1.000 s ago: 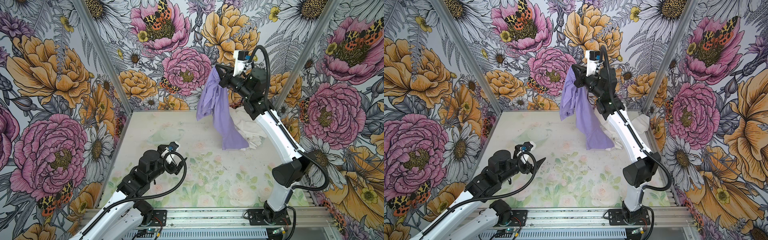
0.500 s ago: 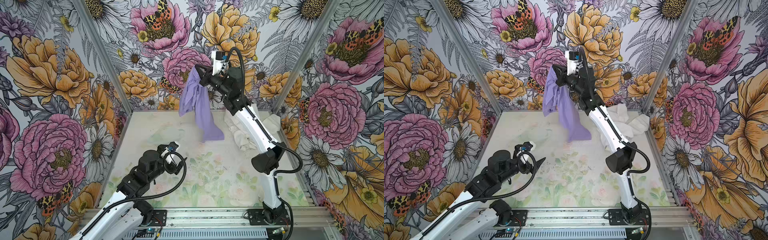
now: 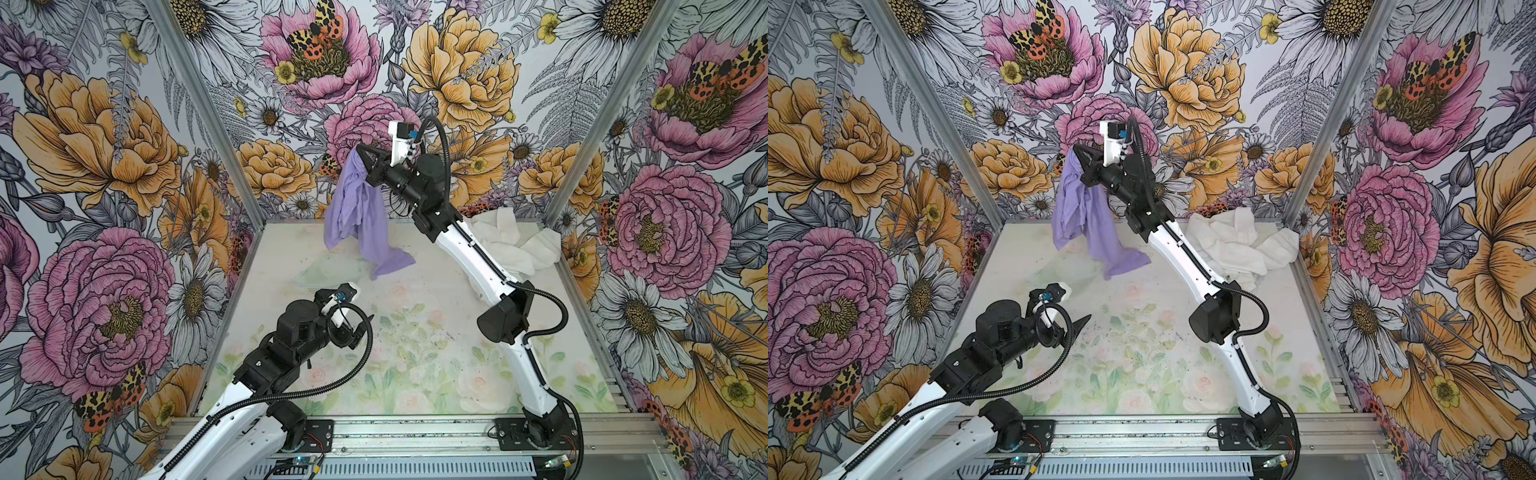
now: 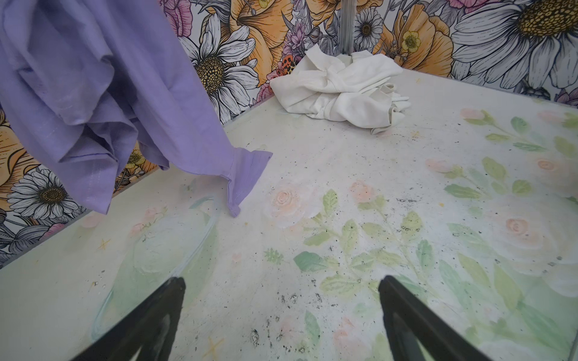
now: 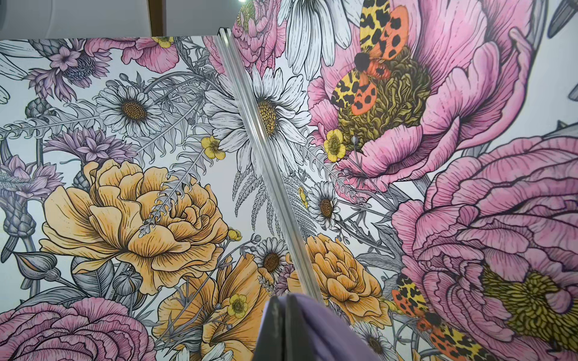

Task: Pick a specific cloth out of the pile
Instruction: 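Lower the purple shirt onto the table and open the right gripper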

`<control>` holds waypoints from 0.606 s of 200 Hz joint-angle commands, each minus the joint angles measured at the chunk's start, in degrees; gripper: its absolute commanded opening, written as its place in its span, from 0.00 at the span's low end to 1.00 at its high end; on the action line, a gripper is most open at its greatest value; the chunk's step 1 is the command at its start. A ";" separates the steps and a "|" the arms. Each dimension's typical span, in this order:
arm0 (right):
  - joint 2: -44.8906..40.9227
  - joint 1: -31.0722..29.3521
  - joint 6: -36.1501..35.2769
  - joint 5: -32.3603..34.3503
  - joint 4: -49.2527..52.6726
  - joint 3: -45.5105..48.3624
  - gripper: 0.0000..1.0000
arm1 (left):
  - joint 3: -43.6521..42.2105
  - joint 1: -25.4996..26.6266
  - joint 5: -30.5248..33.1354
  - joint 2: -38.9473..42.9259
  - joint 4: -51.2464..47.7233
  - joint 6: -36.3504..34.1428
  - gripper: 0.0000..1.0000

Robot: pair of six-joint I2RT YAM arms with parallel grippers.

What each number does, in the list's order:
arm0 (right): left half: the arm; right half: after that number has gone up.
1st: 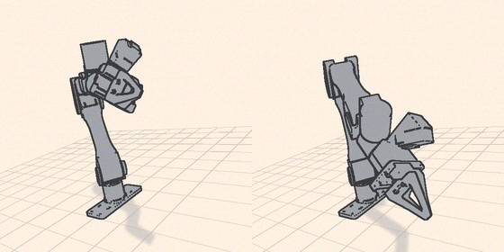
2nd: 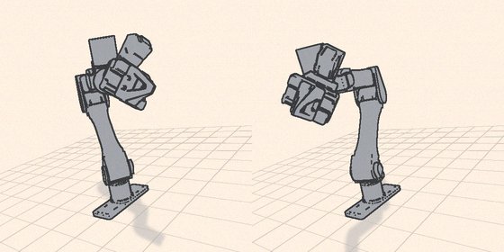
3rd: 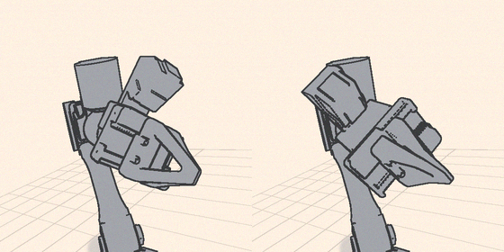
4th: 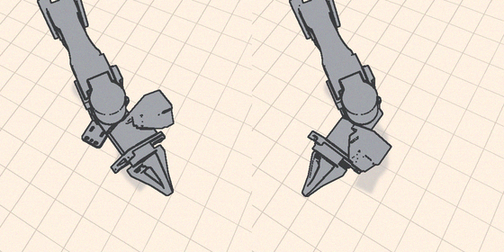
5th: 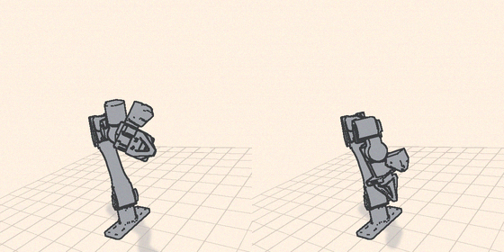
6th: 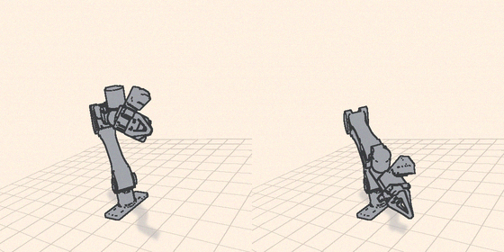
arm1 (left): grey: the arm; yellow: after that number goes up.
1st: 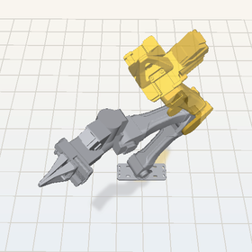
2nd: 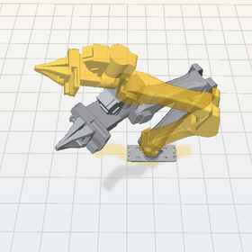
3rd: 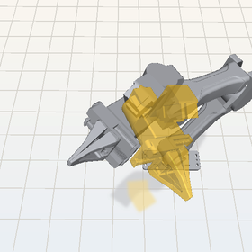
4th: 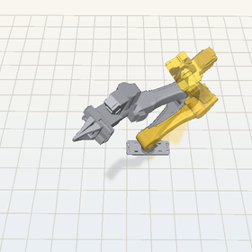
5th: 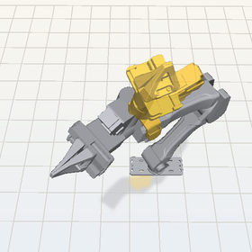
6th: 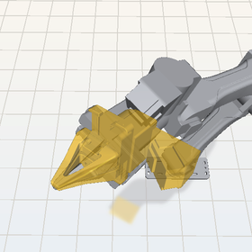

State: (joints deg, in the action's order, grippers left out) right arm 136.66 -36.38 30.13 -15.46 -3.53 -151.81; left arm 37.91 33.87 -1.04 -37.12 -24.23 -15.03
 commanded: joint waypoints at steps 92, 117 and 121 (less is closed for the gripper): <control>12.89 -1.33 11.29 -5.49 -0.08 -1.10 0.00 | -0.65 -0.67 0.32 0.34 -0.14 -0.53 0.99; 12.52 -1.23 9.77 -8.08 4.13 3.44 0.00 | -0.65 -0.69 0.39 0.32 -0.18 -0.53 0.99; 11.88 -1.11 9.53 -8.01 4.35 5.23 0.00 | -0.65 -0.68 0.39 0.33 -0.16 -0.52 0.99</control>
State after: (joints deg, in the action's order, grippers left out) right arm 149.95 -37.21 40.10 -20.12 -1.06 -150.78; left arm 37.89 33.85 -1.02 -37.17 -24.23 -15.03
